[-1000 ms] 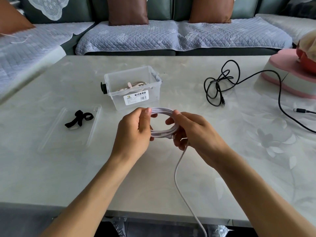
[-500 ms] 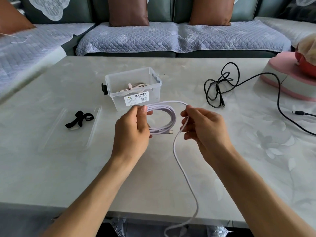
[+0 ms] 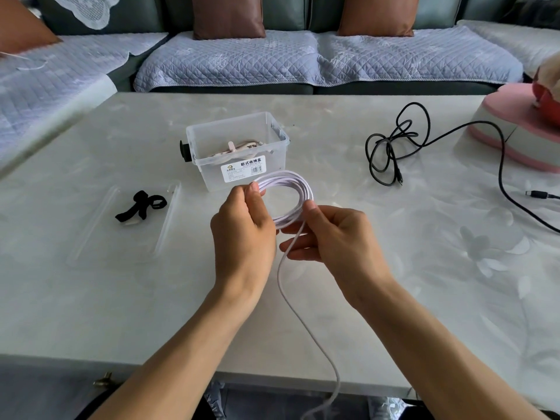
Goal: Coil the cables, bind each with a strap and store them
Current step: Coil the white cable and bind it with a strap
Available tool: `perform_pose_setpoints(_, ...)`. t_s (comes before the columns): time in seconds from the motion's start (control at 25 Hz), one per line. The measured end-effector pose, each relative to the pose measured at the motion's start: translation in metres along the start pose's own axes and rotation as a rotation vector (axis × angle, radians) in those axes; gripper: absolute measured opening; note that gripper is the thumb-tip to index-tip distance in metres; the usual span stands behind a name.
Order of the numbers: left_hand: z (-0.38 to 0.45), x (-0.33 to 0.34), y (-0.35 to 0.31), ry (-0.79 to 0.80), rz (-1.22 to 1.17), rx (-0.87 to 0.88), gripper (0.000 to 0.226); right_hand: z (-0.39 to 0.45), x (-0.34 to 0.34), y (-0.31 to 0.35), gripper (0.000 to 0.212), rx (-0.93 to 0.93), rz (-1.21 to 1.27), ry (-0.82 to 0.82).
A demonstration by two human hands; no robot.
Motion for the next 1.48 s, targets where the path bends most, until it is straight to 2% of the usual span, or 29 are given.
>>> perform_pose_setpoints(0.12, -0.002, 0.003, -0.001, 0.039, -0.017, -0.015, 0.034, 0.000, 0.000, 0.001, 0.030, -0.036, -0.053, 0.002)
perform_pose_setpoints(0.24, -0.005, 0.011, 0.001, 0.156, -0.094, -0.058, 0.037, 0.002, -0.010, 0.003, 0.023, -0.076, -0.103, -0.060)
perform_pose_setpoints(0.52, -0.016, 0.023, 0.003, 0.481, -0.049, -0.153, 0.026, 0.012, -0.030, 0.010, 0.029, -0.076, -0.104, -0.153)
perform_pose_setpoints(0.6, -0.016, 0.025, 0.008, 0.486, -0.005, -0.177, 0.026, 0.012, -0.029, 0.008, 0.032, -0.051, -0.054, -0.161)
perform_pose_setpoints(0.76, -0.015, 0.024, 0.008, 0.390, 0.009, -0.162, 0.028, 0.011, -0.026, 0.003, 0.027, 0.029, 0.050, -0.153)
perform_pose_setpoints(0.88, -0.016, 0.027, 0.004, 0.384, 0.015, -0.131, 0.028, 0.012, -0.031, 0.006, 0.033, 0.018, 0.048, -0.171)
perform_pose_setpoints(1.08, -0.020, 0.026, -0.005, 0.379, 0.034, -0.038, 0.027, 0.008, -0.028, 0.018, 0.031, -0.054, -0.032, -0.104)
perform_pose_setpoints(1.2, -0.019, 0.024, -0.006, 0.372, 0.035, 0.003, 0.026, 0.009, -0.026, 0.019, 0.037, -0.144, -0.216, -0.058)
perform_pose_setpoints(1.36, -0.024, 0.027, -0.007, 0.484, 0.092, 0.126, 0.026, 0.014, -0.037, 0.017, 0.038, -0.183, -0.334, -0.111)
perform_pose_setpoints(1.48, -0.024, 0.029, -0.003, 0.580, 0.121, 0.121, 0.025, 0.017, -0.041, 0.019, 0.027, -0.247, -0.464, -0.137)
Point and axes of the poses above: each hand's wrist, its own z-axis towards the middle knuckle, its own x-axis out of the palm, y = z × x, the point moved 7 cm from there along z, towards the middle knuckle, and after that the axes turned 6 degrees about -x, right-handed, at the moved point
